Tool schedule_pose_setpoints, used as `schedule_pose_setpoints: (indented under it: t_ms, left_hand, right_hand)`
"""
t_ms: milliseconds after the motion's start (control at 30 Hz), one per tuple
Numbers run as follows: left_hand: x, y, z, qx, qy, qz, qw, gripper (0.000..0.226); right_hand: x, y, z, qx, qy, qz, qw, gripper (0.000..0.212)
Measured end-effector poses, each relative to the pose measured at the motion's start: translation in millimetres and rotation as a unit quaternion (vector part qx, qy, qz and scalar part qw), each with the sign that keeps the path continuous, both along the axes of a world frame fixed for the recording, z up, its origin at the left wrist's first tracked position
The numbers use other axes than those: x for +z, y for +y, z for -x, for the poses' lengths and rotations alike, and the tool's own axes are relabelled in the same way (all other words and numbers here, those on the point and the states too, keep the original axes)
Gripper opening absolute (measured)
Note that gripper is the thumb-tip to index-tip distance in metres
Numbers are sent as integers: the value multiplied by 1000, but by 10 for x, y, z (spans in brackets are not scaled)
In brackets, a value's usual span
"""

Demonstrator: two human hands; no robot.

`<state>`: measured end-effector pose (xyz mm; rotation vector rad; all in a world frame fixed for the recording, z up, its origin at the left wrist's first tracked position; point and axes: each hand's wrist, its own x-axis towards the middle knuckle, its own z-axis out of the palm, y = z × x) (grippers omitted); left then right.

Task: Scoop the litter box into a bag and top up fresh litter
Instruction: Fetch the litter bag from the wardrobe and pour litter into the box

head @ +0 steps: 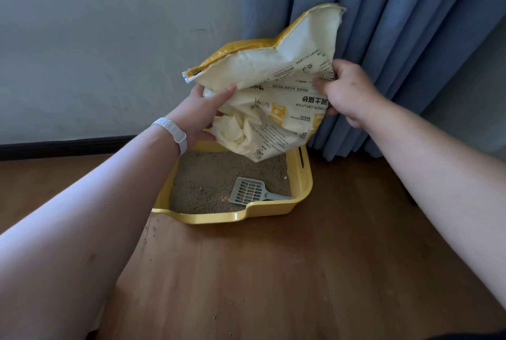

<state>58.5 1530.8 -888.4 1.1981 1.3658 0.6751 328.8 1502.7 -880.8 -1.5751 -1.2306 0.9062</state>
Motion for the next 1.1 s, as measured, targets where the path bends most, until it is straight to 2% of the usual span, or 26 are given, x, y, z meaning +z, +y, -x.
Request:
schedule_pose_setpoints:
  t_ms: [367, 567, 733, 900, 1100]
  left_hand:
    - [-23, -6, 152, 29, -12, 22, 999, 68]
    - [-80, -36, 245, 50, -35, 67, 996, 51]
    - [-120, -36, 345, 70, -41, 94, 992, 53]
    - [-188, -10, 443, 88, -83, 130, 984, 51]
    - [-304, 33, 522, 75, -124, 151, 978, 59]
  right_hand:
    - [69, 80, 206, 7, -9, -2, 1000, 13]
    - [67, 133, 365, 15, -45, -5, 999, 11]
    - [49, 194, 470, 18, -64, -1, 998, 8]
    - [37, 227, 521, 20, -59, -2, 998, 9]
    - [27, 221, 520, 23, -28, -7, 999, 8]
